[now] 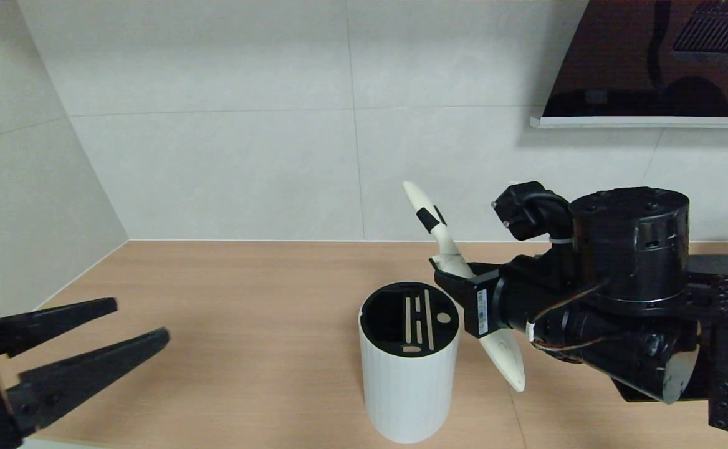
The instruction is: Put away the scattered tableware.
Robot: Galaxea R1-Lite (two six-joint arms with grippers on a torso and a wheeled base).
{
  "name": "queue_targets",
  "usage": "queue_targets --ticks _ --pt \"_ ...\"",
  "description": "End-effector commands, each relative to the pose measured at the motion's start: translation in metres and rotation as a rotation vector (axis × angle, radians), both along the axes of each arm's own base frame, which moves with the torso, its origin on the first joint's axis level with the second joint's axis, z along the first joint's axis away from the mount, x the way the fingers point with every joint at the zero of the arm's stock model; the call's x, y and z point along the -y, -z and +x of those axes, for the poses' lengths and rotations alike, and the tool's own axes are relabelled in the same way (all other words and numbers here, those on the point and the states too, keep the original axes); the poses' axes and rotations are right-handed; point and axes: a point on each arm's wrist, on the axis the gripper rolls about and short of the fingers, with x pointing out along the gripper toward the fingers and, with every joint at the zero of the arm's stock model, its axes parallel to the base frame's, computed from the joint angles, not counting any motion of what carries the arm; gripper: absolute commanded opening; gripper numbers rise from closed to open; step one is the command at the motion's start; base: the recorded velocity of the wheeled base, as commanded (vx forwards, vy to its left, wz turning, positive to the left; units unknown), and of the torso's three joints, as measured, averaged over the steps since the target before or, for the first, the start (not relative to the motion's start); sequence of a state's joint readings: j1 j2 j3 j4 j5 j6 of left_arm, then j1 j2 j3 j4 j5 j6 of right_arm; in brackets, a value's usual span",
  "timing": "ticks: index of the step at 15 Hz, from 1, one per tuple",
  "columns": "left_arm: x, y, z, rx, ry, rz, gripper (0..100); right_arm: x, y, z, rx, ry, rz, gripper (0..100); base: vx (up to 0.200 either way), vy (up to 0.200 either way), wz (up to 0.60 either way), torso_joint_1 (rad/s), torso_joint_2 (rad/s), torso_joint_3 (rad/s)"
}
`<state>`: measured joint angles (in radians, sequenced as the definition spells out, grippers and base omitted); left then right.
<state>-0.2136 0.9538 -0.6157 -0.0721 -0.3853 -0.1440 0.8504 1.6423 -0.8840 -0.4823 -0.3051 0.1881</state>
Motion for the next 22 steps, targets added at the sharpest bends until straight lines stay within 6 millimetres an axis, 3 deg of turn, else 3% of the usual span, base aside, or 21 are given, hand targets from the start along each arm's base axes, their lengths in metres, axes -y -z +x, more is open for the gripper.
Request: queue_targets --ticks 1,8,12,16,22 --pt "0.035 0.01 0.045 -0.193 0.102 -0.149 100 -0.008 -0.003 -0.009 -0.013 -0.034 0.023 0 0.0 0.0 0.0 0.0 0.0 0.0" --pt "0.071 0.015 0.059 -0.22 0.217 -0.479 100 -0.021 -0.013 -0.036 -0.01 -0.12 0.074 0 0.0 0.0 0.0 0.0 0.0 0.0" --pt "0.096 0.037 0.093 -0.239 0.221 -0.503 100 -0.024 -0.016 -0.044 -0.01 -0.146 0.096 0 0.0 0.0 0.0 0.0 0.0 0.0" --pt "0.124 0.045 0.101 -0.175 0.21 -0.576 100 -0.025 -0.014 -0.045 -0.014 -0.151 0.092 0 0.0 0.0 0.0 0.0 0.0 0.0" --pt "0.126 0.043 0.103 -0.166 0.213 -0.592 100 -0.03 -0.014 -0.055 -0.016 -0.189 0.091 0 0.0 0.0 0.0 0.0 0.0 0.0"
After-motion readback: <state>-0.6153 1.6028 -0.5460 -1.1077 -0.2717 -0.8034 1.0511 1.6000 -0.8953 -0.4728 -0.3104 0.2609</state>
